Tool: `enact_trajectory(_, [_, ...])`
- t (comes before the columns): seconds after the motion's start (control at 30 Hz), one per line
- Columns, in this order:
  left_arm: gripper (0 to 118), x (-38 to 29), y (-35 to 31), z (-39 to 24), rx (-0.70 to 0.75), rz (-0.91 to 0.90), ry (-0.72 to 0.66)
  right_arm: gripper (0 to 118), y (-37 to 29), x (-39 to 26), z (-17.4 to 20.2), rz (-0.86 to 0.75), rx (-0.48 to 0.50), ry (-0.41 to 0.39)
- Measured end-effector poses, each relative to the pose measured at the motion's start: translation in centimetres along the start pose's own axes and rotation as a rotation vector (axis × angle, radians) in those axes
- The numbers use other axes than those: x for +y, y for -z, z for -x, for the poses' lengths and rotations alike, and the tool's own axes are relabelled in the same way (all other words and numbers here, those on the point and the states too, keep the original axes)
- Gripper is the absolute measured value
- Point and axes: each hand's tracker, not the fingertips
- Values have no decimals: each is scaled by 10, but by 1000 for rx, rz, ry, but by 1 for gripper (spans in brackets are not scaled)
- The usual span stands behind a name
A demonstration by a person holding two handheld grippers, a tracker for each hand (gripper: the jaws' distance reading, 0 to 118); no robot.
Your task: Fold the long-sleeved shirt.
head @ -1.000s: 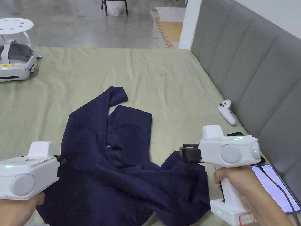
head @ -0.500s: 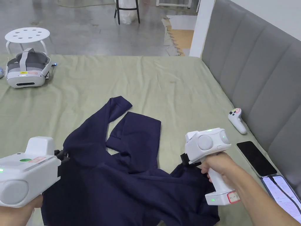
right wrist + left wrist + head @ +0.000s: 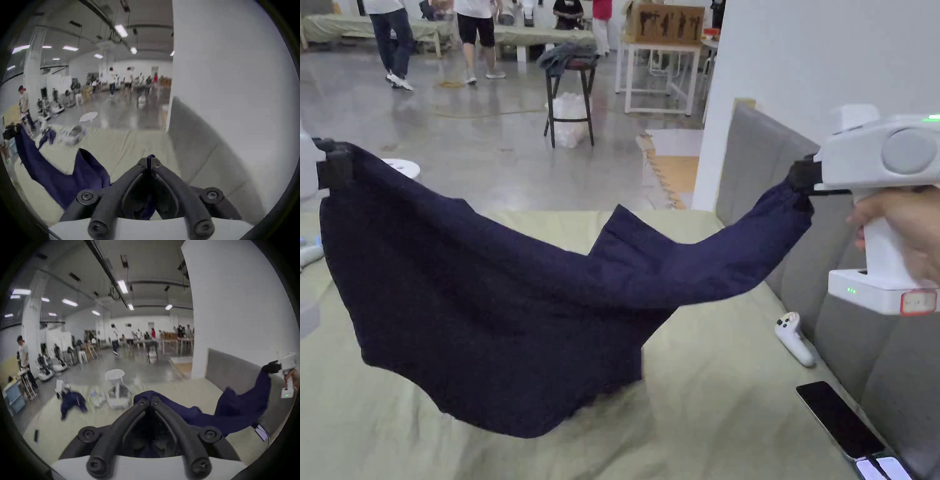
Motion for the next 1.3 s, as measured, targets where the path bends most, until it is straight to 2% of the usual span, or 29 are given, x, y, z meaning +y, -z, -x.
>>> enact_trajectory(0.13, [4,75,20,16,72,-78,4,1,-15,88,-1,-160,-75,29])
enact_trajectory(0.23, [4,120,31,28,65,-95,-62,1,-10,135,-2,-230,-156,-9])
enact_trajectory(0.3, [4,137,33,29,100,-117,-74,1,-15,154,0,-275,-200,-31])
enact_trajectory(0.47, [4,142,34,24,125,-121,-58,1,1,160,-6,-284,-188,-6])
enact_trajectory(0.63, [4,82,52,18,95,-36,-56,1,33,90,-1,-183,-139,20])
enact_trajectory(0.9, [4,-82,82,2,38,202,-55,1,105,-101,22,108,-52,57])
enact_trajectory(0.97, [4,-110,79,4,24,258,-114,1,113,-136,28,178,-44,76])
enact_trajectory(1.1, [4,-135,39,9,24,264,-141,1,78,-170,33,158,2,93])
enact_trajectory(1.23, [4,-162,-30,16,21,268,-91,1,15,-208,30,157,29,13])
enact_trajectory(1.3, [4,-186,-69,16,29,316,-49,1,-2,-243,21,228,38,0])
